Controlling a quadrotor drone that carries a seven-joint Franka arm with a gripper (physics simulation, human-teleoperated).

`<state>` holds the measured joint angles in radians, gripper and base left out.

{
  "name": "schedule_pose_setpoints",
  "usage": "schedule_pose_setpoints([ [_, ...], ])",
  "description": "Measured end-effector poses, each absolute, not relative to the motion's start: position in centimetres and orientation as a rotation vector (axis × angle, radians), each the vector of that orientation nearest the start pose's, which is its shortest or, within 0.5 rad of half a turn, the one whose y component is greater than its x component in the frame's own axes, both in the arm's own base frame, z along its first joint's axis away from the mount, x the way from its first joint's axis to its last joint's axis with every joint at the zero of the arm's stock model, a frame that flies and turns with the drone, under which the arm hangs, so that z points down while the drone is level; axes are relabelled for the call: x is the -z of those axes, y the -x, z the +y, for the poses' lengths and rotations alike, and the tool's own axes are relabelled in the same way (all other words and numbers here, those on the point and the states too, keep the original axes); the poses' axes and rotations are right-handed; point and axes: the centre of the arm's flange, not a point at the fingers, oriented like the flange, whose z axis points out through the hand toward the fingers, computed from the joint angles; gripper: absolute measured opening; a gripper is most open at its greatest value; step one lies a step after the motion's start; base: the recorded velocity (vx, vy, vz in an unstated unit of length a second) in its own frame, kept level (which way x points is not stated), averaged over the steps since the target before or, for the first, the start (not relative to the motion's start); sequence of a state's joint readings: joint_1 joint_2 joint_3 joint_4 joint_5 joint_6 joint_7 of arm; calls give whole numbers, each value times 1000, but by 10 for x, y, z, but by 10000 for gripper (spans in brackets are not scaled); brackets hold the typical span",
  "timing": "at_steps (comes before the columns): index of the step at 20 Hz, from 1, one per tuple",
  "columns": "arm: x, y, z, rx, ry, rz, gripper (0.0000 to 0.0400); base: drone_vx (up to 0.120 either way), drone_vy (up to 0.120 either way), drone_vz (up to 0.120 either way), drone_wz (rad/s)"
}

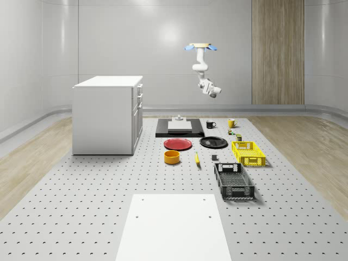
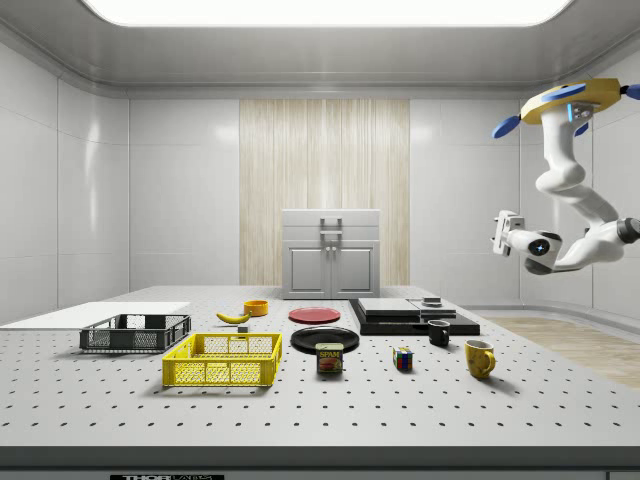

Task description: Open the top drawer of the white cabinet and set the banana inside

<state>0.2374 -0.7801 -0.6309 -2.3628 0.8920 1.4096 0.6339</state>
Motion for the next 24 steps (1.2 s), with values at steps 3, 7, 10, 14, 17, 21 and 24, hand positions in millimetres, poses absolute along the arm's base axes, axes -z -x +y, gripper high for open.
schedule_pose_setpoints([
  [3, -598, -305, -98, -580, 1606, 663, 400, 120, -120, 120, 0],
  [7, -595, -306, -99, -597, 1544, 636, 400, 120, -120, 120, 0],
  [10, -594, -306, -99, -603, 1519, 626, 400, 120, -120, 120, 0],
  [14, -593, -307, -99, -608, 1501, 618, 400, 120, -120, 120, 0],
  [17, -592, -307, -100, -610, 1494, 615, 400, 120, -120, 120, 0],
  [21, -592, -307, -100, -611, 1489, 613, 400, 120, -110, 60, 0],
  [24, -592, -307, -100, -612, 1487, 613, 400, 120, 0, 0, 0],
])
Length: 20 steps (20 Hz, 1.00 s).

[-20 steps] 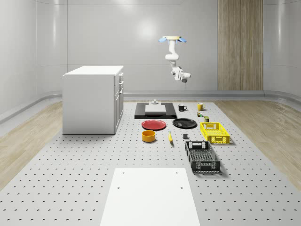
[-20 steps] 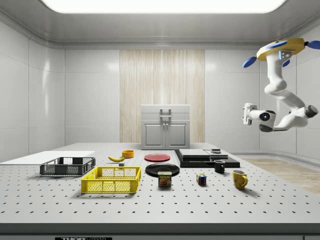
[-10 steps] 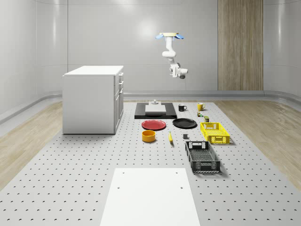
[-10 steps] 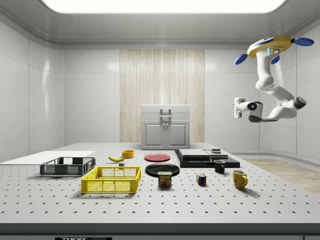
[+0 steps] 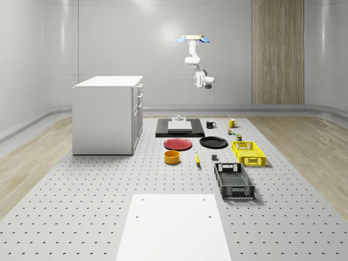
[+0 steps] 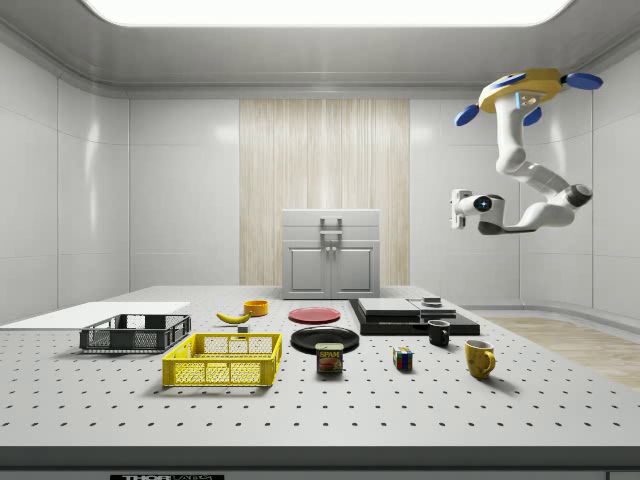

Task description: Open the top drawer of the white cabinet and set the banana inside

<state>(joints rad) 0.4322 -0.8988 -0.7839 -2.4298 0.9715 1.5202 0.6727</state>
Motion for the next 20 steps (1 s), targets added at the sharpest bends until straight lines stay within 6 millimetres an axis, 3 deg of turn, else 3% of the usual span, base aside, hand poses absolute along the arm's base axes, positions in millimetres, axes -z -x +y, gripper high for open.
schedule_pose_setpoints([
  [20, -591, -307, -100, -612, 1484, 612, 400, 120, -112, 0, 0],
])
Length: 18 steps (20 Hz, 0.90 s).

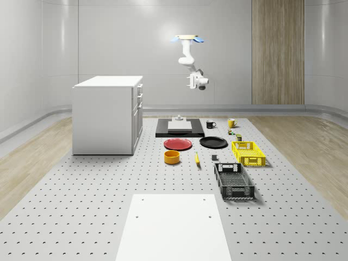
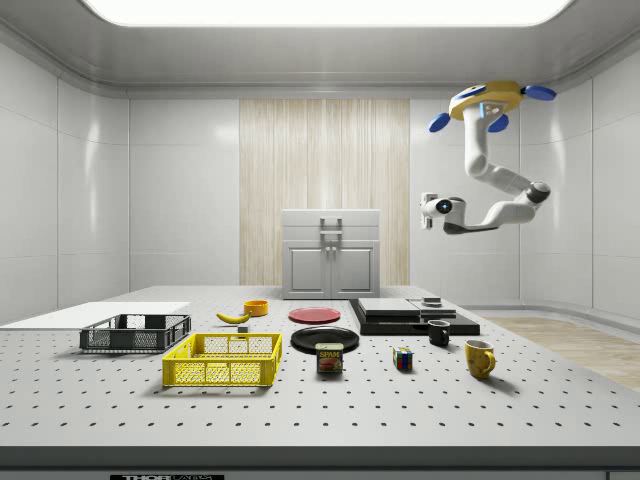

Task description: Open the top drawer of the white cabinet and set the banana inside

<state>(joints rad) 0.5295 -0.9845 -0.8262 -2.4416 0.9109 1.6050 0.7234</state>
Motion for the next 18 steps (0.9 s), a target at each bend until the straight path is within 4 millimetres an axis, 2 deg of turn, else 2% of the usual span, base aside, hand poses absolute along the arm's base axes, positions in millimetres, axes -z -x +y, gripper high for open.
schedule_pose_setpoints([
  [7, -591, -307, -100, -612, 1484, 612, 400, 120, -120, 0, 0],
  [12, -591, -307, -100, -612, 1484, 612, 400, 120, -16, 0, 0],
  [18, -591, -307, -100, -612, 1484, 612, 400, 120, -120, 0, 0],
])
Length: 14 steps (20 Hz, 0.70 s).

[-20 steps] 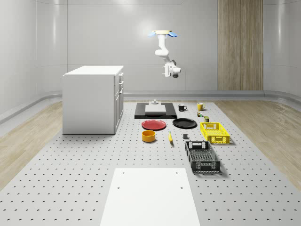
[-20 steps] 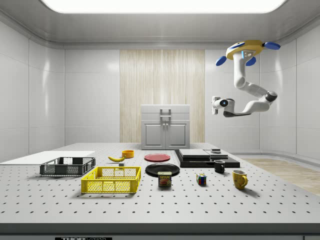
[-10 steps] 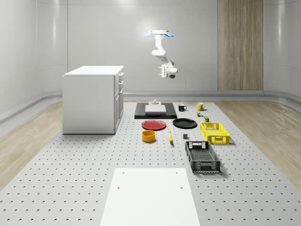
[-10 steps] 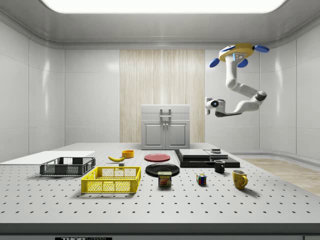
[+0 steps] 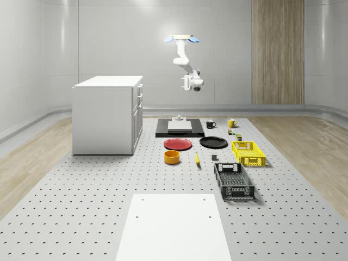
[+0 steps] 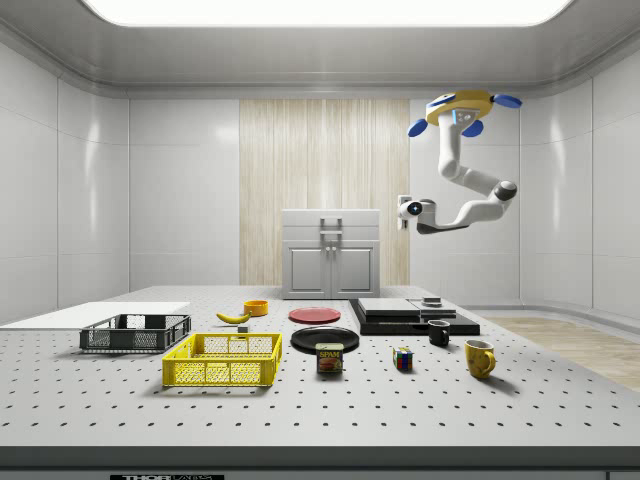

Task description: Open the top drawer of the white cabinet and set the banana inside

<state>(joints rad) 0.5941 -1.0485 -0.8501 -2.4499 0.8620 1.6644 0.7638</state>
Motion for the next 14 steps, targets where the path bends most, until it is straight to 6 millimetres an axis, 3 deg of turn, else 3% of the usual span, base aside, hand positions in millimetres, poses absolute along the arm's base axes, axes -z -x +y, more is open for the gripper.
schedule_pose_setpoints([
  [4, -591, -307, -100, -612, 1484, 612, 400, 120, -120, 0, 0],
  [12, -591, -307, -100, -613, 1484, 613, 400, 120, -5, 0, 0],
  [14, -591, -307, -100, -613, 1484, 613, 400, 120, -100, 0, 0],
])
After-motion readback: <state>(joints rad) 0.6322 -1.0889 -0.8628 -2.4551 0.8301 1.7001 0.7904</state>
